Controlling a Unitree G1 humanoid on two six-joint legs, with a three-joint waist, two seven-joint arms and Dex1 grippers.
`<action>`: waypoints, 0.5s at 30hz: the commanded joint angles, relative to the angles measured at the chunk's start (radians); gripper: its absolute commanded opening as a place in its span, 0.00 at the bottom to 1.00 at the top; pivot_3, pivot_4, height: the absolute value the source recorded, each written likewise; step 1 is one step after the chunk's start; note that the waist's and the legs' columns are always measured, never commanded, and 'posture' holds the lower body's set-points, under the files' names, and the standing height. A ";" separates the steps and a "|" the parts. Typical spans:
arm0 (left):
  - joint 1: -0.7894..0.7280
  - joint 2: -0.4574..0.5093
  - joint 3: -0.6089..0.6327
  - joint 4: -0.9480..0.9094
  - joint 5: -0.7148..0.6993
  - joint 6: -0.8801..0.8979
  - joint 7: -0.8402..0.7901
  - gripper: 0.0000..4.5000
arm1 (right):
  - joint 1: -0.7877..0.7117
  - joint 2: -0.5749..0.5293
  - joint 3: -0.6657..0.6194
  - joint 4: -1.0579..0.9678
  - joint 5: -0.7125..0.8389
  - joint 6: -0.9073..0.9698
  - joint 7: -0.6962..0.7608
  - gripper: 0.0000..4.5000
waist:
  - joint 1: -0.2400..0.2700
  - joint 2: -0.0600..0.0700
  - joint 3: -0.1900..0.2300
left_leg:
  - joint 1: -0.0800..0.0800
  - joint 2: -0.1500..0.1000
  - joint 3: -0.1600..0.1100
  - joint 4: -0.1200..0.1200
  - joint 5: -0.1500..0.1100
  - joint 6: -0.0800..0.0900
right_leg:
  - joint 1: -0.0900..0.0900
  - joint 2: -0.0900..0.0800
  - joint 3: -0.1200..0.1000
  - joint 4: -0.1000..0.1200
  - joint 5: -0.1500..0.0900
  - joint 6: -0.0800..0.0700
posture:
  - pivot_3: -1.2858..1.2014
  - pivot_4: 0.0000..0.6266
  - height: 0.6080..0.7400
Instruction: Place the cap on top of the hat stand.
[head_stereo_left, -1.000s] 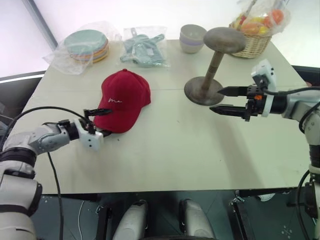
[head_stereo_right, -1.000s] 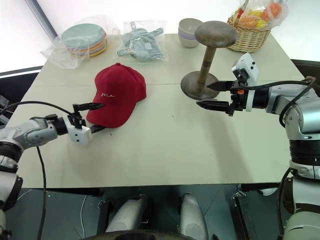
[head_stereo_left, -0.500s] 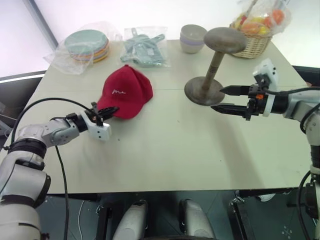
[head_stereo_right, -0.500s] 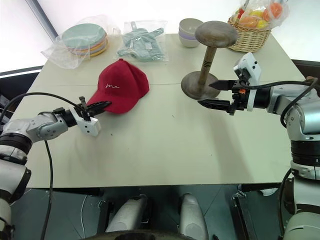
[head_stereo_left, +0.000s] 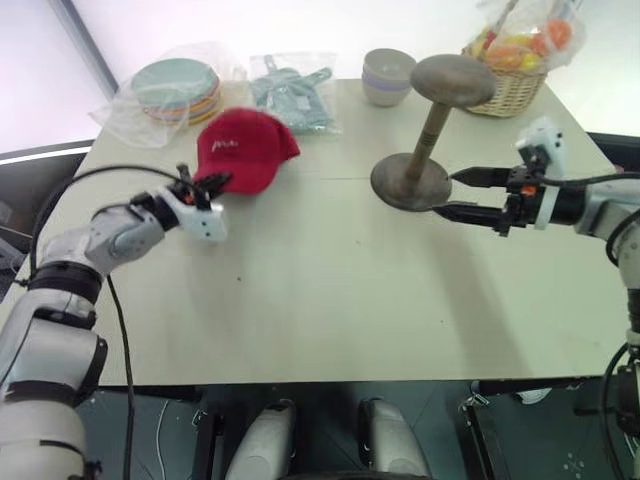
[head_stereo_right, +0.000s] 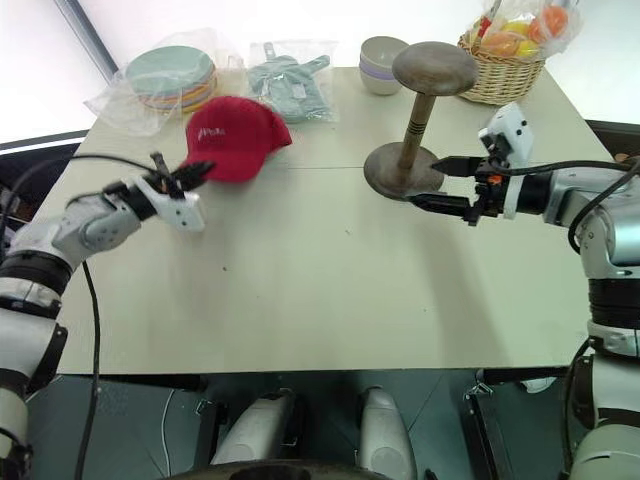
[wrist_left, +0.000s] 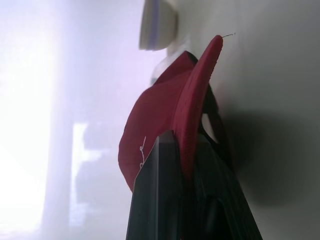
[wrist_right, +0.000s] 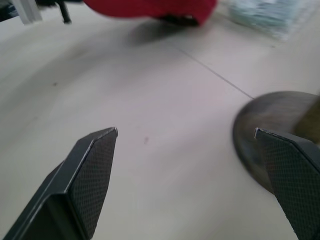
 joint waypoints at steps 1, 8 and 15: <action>-0.140 0.004 0.077 -0.109 -0.059 0.116 -0.034 0.00 | -0.067 -0.051 -0.046 0.084 -0.038 -0.077 0.023 1.00 | -0.004 0.000 0.000 | 0.000 0.000 0.000 0.000 0.000 0.000 | 0.000 0.000 0.000 0.000 0.000 0.000 | 0.52 0.24 1.00; -0.334 -0.213 0.055 -0.293 -0.048 0.387 -0.153 0.00 | -0.135 -0.104 -0.053 0.236 -0.100 -0.170 0.050 1.00 | -0.002 0.000 0.000 | 0.000 -0.001 0.000 -0.001 0.000 0.000 | 0.001 0.000 0.000 0.000 0.000 0.000 | 0.52 0.24 1.00; -0.361 -0.471 -0.049 -0.367 0.016 0.536 -0.170 0.00 | -0.148 -0.137 -0.078 0.306 -0.127 -0.212 0.061 1.00 | -0.005 0.000 0.000 | 0.000 -0.001 0.001 -0.001 0.000 0.000 | 0.000 0.000 0.001 0.000 0.000 0.000 | 0.52 0.24 1.00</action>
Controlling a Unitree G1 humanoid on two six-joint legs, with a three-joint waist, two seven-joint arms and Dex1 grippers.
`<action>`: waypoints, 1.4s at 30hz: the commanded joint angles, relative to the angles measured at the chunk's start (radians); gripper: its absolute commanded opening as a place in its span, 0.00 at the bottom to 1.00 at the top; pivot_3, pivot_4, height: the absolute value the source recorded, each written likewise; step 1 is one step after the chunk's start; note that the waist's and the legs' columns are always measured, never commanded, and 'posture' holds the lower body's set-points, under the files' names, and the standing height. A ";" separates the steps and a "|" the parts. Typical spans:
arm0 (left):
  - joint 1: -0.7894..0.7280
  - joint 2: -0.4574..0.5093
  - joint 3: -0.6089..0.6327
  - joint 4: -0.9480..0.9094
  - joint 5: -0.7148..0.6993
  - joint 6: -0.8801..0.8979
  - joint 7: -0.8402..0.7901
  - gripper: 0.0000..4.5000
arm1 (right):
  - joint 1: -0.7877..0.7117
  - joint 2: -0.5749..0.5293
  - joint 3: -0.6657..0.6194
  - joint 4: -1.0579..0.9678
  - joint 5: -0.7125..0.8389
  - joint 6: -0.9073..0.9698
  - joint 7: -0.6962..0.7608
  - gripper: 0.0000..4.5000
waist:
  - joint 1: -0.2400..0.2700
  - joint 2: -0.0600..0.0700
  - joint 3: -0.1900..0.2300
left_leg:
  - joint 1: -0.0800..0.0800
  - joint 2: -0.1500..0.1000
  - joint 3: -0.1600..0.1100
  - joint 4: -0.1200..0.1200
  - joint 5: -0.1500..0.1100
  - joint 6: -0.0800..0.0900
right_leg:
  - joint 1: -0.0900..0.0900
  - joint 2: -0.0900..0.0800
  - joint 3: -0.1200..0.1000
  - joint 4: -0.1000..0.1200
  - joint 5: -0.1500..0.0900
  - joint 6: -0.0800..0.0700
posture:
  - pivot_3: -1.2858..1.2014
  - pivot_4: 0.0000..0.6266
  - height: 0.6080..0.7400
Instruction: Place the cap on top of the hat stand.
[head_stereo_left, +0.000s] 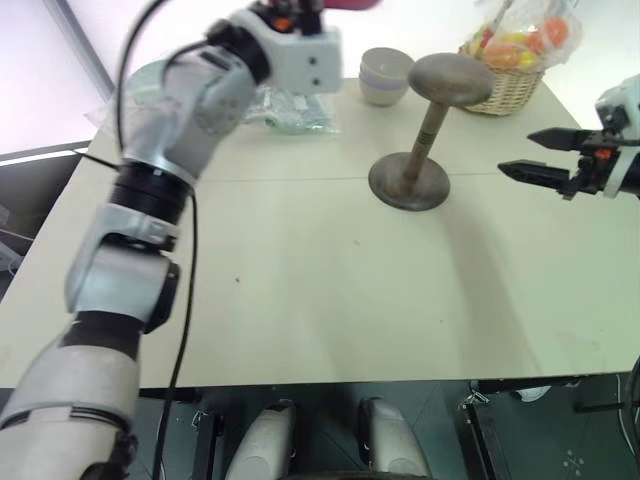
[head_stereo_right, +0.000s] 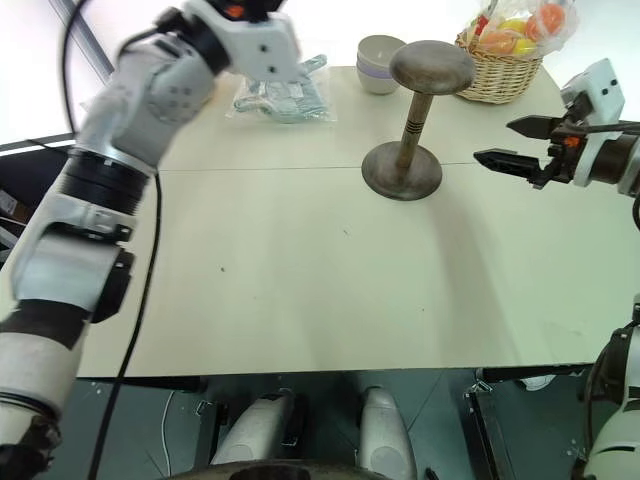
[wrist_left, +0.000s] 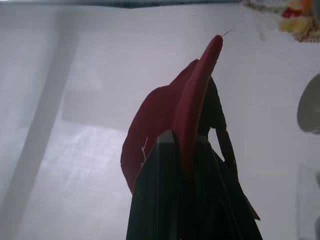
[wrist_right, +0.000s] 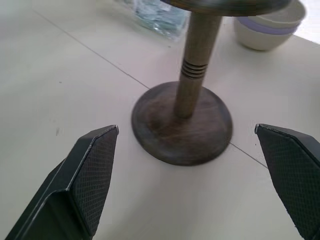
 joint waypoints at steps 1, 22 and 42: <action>-0.015 -0.077 -0.047 -0.070 0.028 0.058 -0.013 0.00 | -0.019 -0.038 -0.053 -0.001 0.000 -0.021 0.006 1.00 | 0.001 0.000 0.000 | 0.000 0.000 0.000 0.000 0.000 0.000 | 0.000 0.000 0.000 0.000 0.000 0.000 | 0.52 0.24 1.00; 0.068 -0.317 -0.283 -0.125 0.183 0.210 -0.123 0.00 | 0.144 -0.067 -0.179 -0.153 0.050 0.066 -0.049 1.00 | 0.005 0.001 0.000 | 0.000 0.000 0.002 0.000 0.000 0.000 | -0.001 0.000 0.003 0.000 0.000 0.000 | 0.52 0.24 1.00; 0.138 -0.406 -0.334 -0.095 0.180 0.231 -0.188 0.00 | 0.232 -0.074 -0.241 -0.234 0.087 0.114 -0.094 1.00 | 0.032 0.001 -0.001 | 0.001 0.000 0.002 0.002 0.000 0.000 | 0.001 -0.001 0.003 0.000 0.000 0.000 | 0.52 0.24 1.00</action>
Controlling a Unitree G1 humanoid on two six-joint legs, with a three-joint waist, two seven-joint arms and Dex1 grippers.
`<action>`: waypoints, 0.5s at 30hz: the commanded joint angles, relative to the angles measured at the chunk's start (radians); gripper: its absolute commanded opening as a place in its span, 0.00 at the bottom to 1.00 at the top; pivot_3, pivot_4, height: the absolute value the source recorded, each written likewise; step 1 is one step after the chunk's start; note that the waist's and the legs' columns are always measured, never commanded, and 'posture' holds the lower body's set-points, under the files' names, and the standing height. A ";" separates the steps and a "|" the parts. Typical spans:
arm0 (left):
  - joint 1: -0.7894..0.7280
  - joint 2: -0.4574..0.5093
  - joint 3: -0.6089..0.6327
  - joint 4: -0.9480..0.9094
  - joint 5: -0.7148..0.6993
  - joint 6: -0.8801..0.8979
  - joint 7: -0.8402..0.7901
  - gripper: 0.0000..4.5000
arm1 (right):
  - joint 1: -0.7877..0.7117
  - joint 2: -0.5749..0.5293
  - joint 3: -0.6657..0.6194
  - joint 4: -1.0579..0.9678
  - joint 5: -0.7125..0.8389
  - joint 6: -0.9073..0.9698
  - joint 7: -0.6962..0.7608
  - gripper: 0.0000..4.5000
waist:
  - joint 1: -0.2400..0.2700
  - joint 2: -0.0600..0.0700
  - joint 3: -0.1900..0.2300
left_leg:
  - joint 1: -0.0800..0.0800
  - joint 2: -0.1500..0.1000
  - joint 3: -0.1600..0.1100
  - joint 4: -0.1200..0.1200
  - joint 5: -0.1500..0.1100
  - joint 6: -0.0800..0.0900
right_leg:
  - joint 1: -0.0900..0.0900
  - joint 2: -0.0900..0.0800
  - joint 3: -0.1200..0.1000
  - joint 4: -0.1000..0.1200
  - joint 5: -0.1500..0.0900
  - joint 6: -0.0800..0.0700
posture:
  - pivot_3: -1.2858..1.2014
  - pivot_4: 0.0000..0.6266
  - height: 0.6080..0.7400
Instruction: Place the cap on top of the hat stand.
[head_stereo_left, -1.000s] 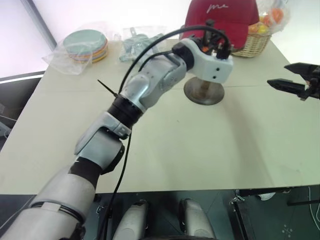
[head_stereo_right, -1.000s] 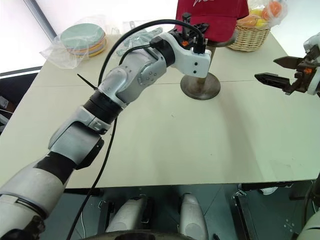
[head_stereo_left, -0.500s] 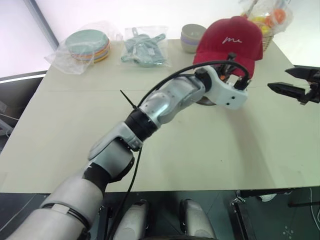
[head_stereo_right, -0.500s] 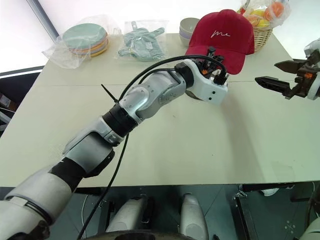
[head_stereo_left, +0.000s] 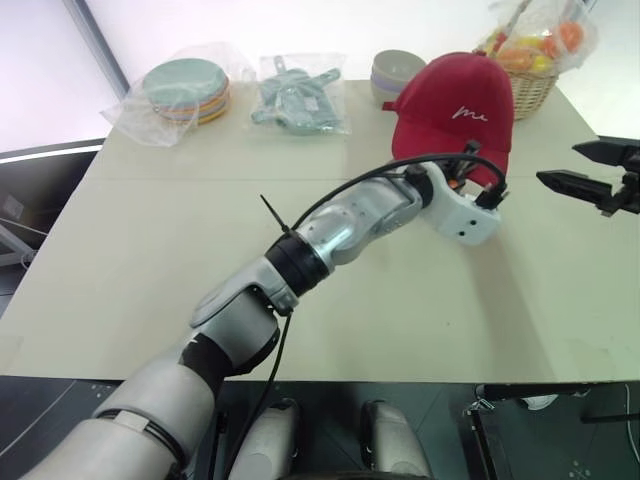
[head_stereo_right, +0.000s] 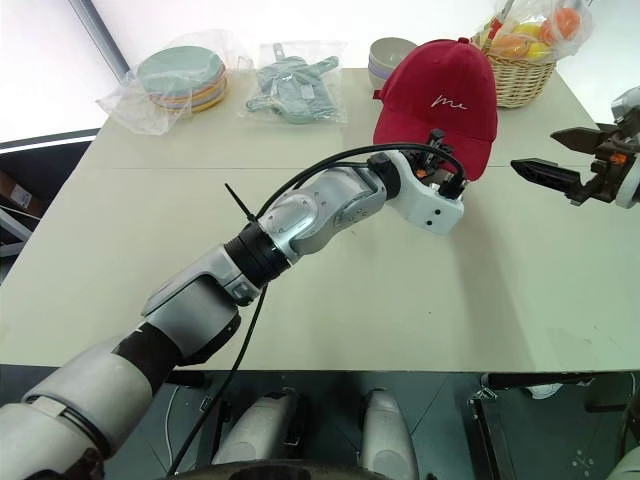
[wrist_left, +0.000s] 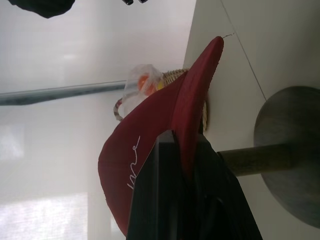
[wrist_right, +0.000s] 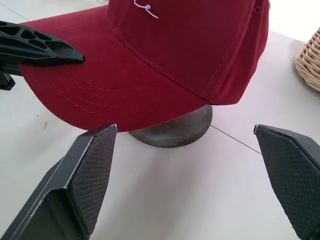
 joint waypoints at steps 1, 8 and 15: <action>0.015 -0.012 0.002 -0.031 -0.027 -0.004 -0.021 0.00 | -0.009 -0.017 -0.040 -0.025 0.017 -0.003 -0.008 1.00 | 0.000 0.000 0.000 | 0.000 0.000 0.000 0.000 0.000 0.000 | 0.000 0.000 0.000 0.000 0.000 0.000 | 0.52 0.24 1.00; 0.013 -0.006 0.021 -0.038 -0.038 0.001 -0.013 0.68 | -0.018 -0.004 -0.027 -0.020 0.019 -0.012 -0.018 1.00 | -0.003 0.000 0.000 | 0.000 0.000 0.000 0.000 0.000 0.000 | 0.000 0.000 0.000 0.000 0.000 0.000 | 0.52 0.24 1.00; 0.007 -0.003 0.047 -0.041 -0.076 0.015 -0.038 1.00 | -0.019 0.000 -0.025 -0.017 0.020 -0.016 -0.020 1.00 | -0.002 0.000 0.000 | 0.000 0.000 0.000 0.000 0.000 0.000 | 0.000 0.000 0.000 0.000 0.000 0.000 | 0.52 0.24 1.00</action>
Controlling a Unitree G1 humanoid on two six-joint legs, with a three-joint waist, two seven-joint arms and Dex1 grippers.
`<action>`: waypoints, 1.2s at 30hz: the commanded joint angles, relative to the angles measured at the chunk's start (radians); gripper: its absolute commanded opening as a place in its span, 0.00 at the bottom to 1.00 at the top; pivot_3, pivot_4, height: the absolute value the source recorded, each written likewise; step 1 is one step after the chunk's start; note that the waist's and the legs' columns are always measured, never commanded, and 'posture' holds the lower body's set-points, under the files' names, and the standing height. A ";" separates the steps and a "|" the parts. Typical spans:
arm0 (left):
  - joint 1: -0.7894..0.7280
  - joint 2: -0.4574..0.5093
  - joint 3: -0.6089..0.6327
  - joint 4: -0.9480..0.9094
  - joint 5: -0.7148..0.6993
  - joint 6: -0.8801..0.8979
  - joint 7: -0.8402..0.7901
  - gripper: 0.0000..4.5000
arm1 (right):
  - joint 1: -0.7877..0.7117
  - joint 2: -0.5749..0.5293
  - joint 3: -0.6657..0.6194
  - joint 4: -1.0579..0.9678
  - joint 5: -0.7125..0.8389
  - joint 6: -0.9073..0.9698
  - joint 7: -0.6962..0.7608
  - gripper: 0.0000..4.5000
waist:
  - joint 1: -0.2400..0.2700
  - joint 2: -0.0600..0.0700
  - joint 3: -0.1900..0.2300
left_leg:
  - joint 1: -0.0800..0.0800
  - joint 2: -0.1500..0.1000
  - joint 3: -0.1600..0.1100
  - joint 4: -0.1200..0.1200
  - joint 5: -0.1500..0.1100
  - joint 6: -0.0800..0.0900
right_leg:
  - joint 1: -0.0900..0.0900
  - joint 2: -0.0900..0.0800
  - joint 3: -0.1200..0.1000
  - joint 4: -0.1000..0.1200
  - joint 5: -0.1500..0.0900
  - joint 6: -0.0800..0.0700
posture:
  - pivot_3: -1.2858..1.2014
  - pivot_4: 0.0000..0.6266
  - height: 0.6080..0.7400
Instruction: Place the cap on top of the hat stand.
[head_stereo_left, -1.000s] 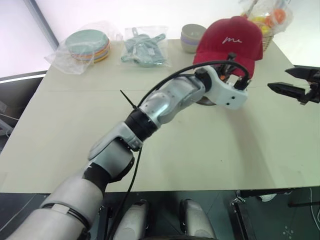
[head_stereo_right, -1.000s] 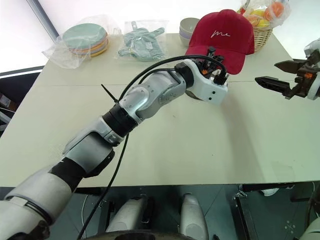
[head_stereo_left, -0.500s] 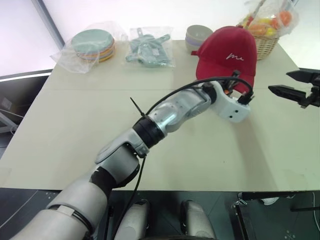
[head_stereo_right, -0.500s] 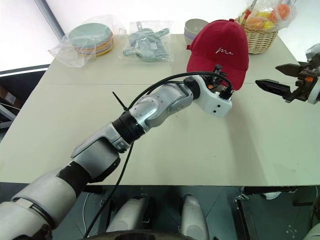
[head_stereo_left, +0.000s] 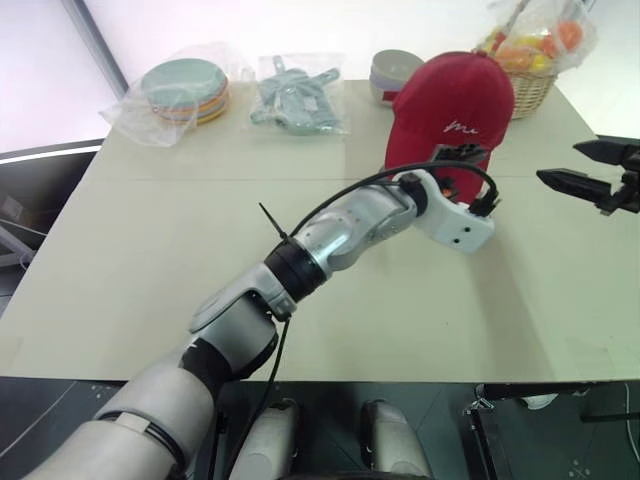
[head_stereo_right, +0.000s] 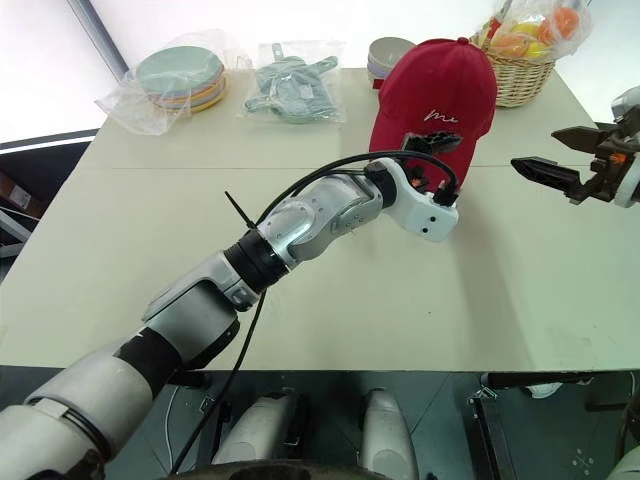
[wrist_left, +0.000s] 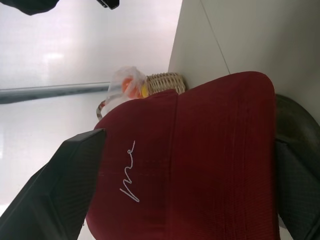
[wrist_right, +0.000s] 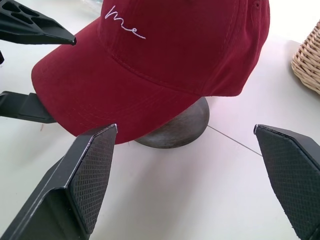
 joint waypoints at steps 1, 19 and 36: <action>-0.025 -0.002 0.057 -0.042 -0.062 0.014 -0.043 1.00 | -0.019 -0.003 -0.026 -0.017 0.014 -0.012 -0.005 1.00 | 0.000 0.000 0.000 | 0.000 0.000 0.000 0.000 0.000 0.000 | 0.000 0.000 0.000 0.000 0.000 0.000 | 0.52 0.24 1.00; -0.150 0.109 0.526 -0.322 -0.839 0.791 -0.629 1.00 | -0.074 0.012 0.018 0.069 -0.008 -0.057 0.004 1.00 | -0.006 0.001 0.000 | 0.001 0.001 0.000 0.000 0.000 0.000 | 0.001 0.001 0.000 0.000 0.000 0.000 | 0.52 0.24 1.00; -0.145 0.551 0.854 -0.015 -0.989 0.718 -0.383 1.00 | -0.155 -0.026 0.036 0.194 -0.038 -0.097 0.074 1.00 | -0.040 0.002 -0.001 | 0.001 0.001 0.000 -0.002 0.000 -0.001 | -0.002 0.001 0.000 0.000 0.000 0.000 | 0.52 0.24 1.00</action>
